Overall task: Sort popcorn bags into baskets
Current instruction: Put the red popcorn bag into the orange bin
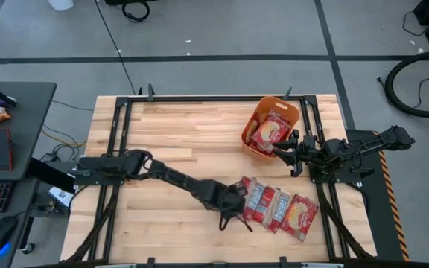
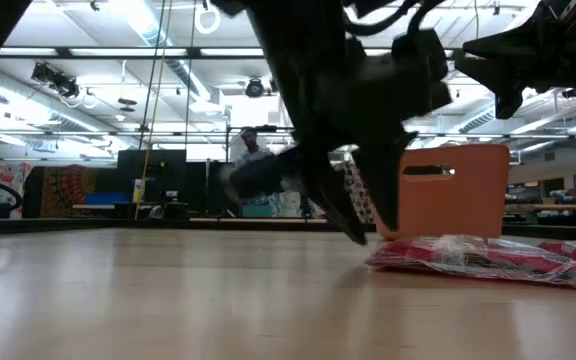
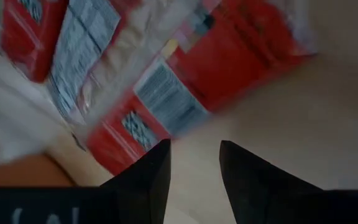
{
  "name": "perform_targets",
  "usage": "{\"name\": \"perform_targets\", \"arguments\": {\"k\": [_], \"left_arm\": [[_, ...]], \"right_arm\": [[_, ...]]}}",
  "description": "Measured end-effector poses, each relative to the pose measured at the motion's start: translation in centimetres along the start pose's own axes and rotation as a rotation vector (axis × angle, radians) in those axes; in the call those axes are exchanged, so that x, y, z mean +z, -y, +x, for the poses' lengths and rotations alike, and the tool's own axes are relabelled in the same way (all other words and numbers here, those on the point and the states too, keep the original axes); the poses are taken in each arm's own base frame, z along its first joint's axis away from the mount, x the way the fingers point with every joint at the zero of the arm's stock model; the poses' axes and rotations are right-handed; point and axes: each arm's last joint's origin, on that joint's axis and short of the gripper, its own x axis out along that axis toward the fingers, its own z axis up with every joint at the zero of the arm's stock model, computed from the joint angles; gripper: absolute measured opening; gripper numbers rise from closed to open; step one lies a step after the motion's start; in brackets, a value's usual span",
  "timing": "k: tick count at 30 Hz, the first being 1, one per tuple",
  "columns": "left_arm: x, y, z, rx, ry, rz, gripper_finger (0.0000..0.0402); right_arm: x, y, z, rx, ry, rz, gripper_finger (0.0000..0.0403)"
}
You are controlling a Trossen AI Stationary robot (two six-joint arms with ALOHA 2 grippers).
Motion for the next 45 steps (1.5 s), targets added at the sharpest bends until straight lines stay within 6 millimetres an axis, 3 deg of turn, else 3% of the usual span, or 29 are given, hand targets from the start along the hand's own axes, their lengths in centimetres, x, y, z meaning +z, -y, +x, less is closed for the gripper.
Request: {"name": "perform_targets", "arguments": {"k": [5,17,24,31,35,45], "left_arm": [[0.5,0.4,0.8,0.09,0.009,0.14,0.0142],[-0.4,-0.1,1.6,0.042,0.16,0.306,0.0129],[-0.6,-0.4,1.7,0.046,0.17,0.145,0.0014],[-0.6,-0.5,1.5,0.058,0.114,-0.07,0.0004],[-1.2,-1.3,0.4,0.039,0.102,-0.186,0.0003],[-4.4,-5.5,-6.5,0.175,0.153,-0.455,0.0002]], "right_arm": [[0.0,0.0,0.0,0.0,0.0,0.0,0.0144],[0.0,0.0,0.0,0.0,0.0,0.0,0.0144],[0.0,0.0,0.0,0.0,0.0,0.0,0.0144],[0.0,0.0,0.0,0.0,0.001,0.0,0.0144],[0.0,0.0,0.0,0.0,0.0,0.0,0.0144],[0.0,0.0,0.0,-0.001,0.0,0.0,0.0144]]}}
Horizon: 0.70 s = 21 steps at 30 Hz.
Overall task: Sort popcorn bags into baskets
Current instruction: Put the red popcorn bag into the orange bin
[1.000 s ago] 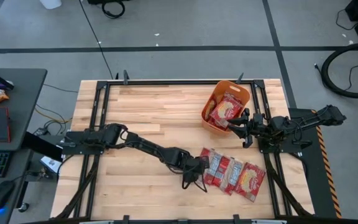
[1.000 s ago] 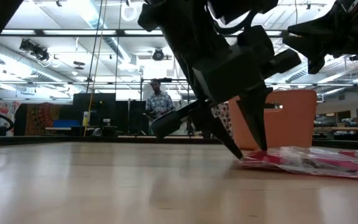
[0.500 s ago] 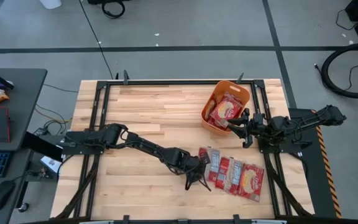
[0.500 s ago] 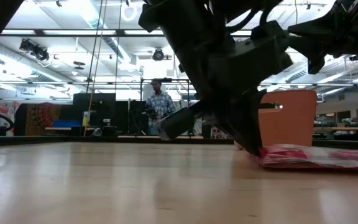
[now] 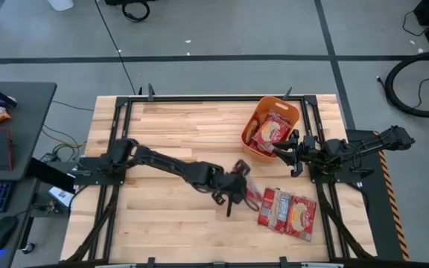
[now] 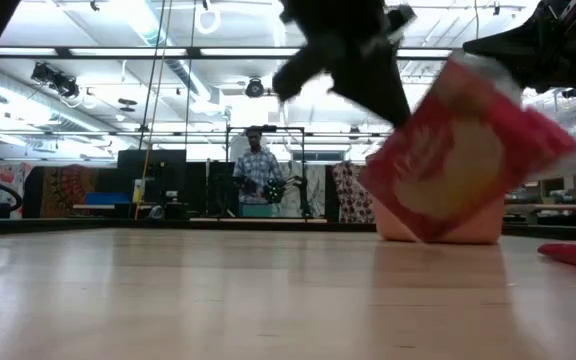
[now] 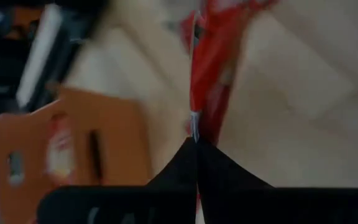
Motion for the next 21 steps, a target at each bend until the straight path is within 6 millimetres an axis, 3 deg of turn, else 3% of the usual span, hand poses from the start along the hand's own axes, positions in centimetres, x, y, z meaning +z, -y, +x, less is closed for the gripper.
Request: {"name": "perform_targets", "arguments": {"k": [14,17,21], "left_arm": [[-1.1,-6.7,-7.0,0.194,0.169,-0.225,0.0001],[-1.6,-8.2,-7.7,0.236,0.219,-0.283,0.0001],[-3.3,-10.0,-7.3,0.262,0.21,-0.367,0.0]], "right_arm": [[0.0,0.0,0.0,-0.001,0.0,0.0,0.0144],[0.0,0.0,0.0,-0.001,-0.001,-0.001,0.0144],[0.0,0.0,0.0,0.0,0.0,0.0,0.0144]]}}
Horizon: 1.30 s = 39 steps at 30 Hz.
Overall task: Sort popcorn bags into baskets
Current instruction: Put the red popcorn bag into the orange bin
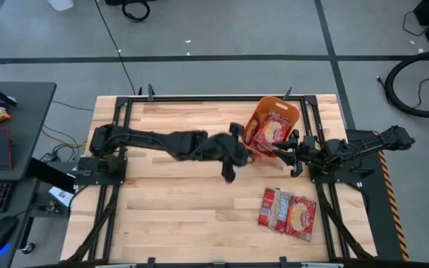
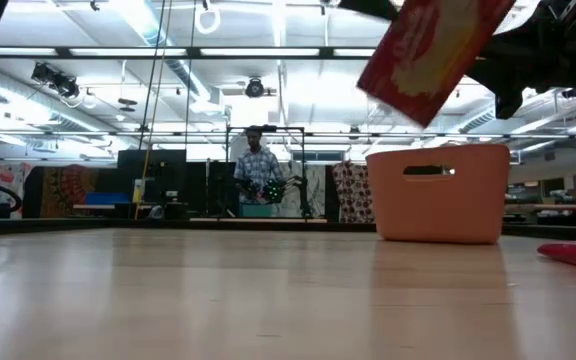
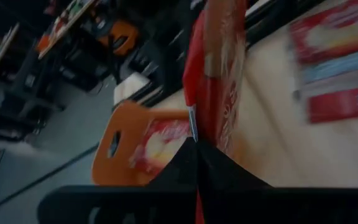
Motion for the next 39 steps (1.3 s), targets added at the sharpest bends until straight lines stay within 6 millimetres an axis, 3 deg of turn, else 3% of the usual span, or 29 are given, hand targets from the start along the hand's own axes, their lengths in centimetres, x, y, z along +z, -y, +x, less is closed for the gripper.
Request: {"name": "perform_targets", "arguments": {"k": [9,19,25,31,39], "left_arm": [[-2.3,-4.2,1.3,0.034,0.023,-0.066,0.0],[-4.2,-6.6,1.8,0.042,-0.012,0.034,0.0],[-5.8,-8.7,2.1,0.091,-0.04,-0.002,0.0],[-7.2,-10.9,2.6,0.146,-0.014,-0.125,0.0],[-8.6,-11.8,4.5,0.107,0.078,-0.505,0.0]], "right_arm": [[0.0,0.0,0.0,0.0,0.0,0.0,0.0144],[0.0,0.0,0.0,0.0,0.0,0.0,0.0144],[0.0,0.0,0.0,0.0,0.0,0.0,0.0144],[0.0,0.0,0.0,0.0,0.0,0.0,0.0144],[0.0,0.0,0.0,-0.001,-0.002,-0.001,0.0144]]}}
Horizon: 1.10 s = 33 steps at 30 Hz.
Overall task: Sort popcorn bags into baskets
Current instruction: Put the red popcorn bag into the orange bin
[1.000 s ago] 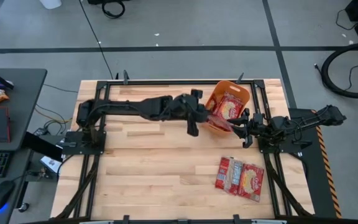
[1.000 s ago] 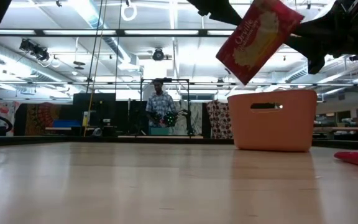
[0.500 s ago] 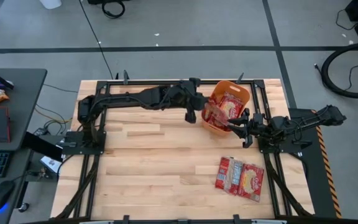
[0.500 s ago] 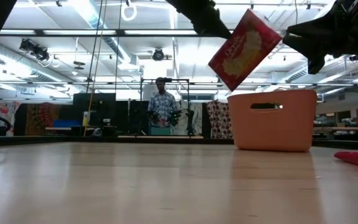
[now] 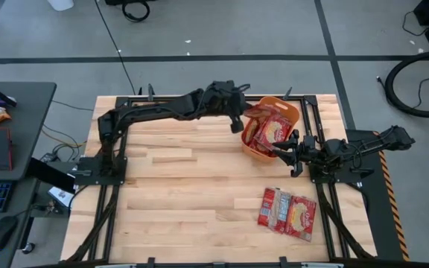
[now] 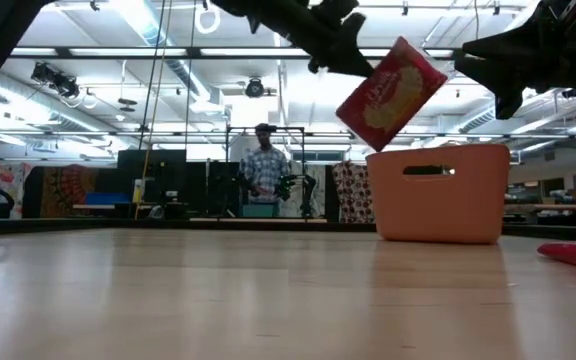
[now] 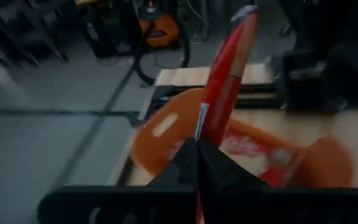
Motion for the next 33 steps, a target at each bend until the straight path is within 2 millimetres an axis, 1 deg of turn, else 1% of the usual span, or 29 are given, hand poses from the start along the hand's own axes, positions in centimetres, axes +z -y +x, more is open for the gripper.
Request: {"name": "perform_targets", "arguments": {"k": [3,9,14,16,20,22,27,30,33], "left_arm": [[-0.2,-0.3,0.2,-0.038,0.002,-0.149,0.0],[-0.9,0.3,1.2,-0.115,-0.009,-0.339,0.0],[-2.7,1.4,2.7,-0.163,-0.093,-0.462,0.0002],[-3.2,1.6,3.4,-0.166,-0.101,-0.502,0.0005],[-4.2,1.8,4.5,-0.144,-0.119,-0.553,0.0007],[-4.8,1.7,4.7,-0.116,-0.144,-0.561,0.0008],[-5.1,1.5,5.1,-0.094,-0.143,-0.557,0.0011],[-5.0,1.6,5.1,-0.085,-0.135,-0.526,0.0026],[-4.9,1.8,5.0,-0.085,-0.129,-0.498,0.0056]], "right_arm": [[0.0,0.0,0.0,0.0,0.001,0.0,0.0144],[0.0,0.0,0.0,0.001,0.002,0.001,0.0144],[0.0,0.0,0.0,0.001,0.003,0.001,0.0144],[0.0,0.0,0.0,0.0,0.001,0.0,0.0144],[0.0,0.0,0.0,0.001,0.001,0.001,0.0144],[0.0,0.0,0.0,0.001,0.002,0.001,0.0144],[0.0,0.0,0.0,0.001,0.001,0.001,0.0144],[0.0,0.0,0.0,0.001,0.002,0.001,0.0144],[0.0,0.0,0.0,0.001,0.002,0.001,0.0144]]}}
